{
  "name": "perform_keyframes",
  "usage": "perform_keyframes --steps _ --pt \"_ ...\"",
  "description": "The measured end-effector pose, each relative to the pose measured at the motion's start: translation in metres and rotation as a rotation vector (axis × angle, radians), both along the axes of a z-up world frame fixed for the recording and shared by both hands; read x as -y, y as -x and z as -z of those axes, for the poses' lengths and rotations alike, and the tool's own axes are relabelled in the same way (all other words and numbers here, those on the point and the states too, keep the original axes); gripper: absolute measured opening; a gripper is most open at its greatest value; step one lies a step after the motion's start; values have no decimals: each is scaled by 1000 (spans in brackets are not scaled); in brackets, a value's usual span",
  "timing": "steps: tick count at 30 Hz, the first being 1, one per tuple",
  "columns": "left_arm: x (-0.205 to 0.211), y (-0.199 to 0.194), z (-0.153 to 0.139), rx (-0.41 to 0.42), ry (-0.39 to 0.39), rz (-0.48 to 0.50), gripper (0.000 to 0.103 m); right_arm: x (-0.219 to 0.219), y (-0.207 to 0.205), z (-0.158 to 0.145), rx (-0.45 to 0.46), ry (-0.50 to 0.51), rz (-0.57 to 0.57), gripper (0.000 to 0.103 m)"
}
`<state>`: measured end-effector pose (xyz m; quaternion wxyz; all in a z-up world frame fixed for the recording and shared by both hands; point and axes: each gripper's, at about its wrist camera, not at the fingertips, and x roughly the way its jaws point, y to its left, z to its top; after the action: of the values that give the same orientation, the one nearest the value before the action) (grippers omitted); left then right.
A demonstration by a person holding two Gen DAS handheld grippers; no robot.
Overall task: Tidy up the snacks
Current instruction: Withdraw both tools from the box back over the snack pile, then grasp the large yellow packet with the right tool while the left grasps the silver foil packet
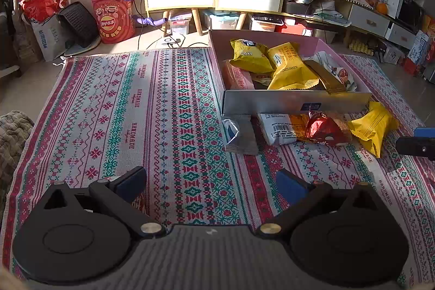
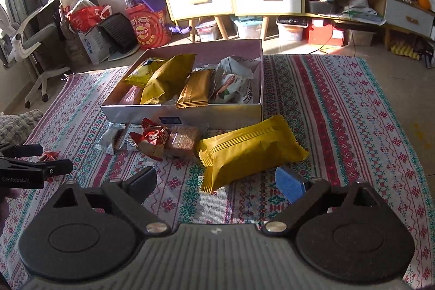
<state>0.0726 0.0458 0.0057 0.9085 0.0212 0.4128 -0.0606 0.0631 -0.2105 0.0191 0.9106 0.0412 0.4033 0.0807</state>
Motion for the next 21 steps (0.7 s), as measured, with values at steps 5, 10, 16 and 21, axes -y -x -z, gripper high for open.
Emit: perform_keyframes --steps 5,10,16,21 --pt "-10 4 10 -15 24 -20 103 -3 6 4 46 30 -1 96" --pt "-14 7 17 49 -10 -17 103 -1 13 14 72 48 17 98" --pt "-8 4 24 106 -27 -3 103 2 11 26 47 75 39 98" --pt "0 -4 25 128 -23 7 103 2 9 26 49 68 48 98"
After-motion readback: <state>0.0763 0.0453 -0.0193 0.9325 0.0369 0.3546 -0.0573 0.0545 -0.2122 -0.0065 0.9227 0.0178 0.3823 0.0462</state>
